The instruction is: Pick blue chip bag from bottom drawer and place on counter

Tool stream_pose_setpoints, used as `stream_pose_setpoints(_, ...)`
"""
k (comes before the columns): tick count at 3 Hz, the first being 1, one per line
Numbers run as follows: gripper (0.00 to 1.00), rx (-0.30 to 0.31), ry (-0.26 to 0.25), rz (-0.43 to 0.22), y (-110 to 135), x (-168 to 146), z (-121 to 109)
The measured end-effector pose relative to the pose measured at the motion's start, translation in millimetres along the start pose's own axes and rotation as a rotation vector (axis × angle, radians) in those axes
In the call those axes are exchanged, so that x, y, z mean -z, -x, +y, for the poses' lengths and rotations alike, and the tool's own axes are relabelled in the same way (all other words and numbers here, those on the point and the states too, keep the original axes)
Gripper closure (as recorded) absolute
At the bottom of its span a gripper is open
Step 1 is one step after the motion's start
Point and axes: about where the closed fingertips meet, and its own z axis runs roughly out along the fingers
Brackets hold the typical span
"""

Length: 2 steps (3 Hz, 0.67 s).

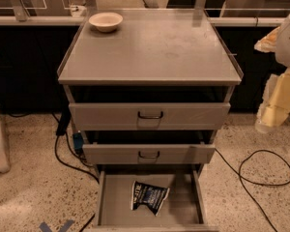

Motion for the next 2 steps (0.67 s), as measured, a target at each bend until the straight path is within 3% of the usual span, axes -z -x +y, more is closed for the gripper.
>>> stream_pose_setpoints(1,0.00,0.000,0.000,0.000,0.1,0.1,0.1)
stream_pose_setpoints(2,0.00,0.027,-0.039,0.005,5.0,8.3,9.8)
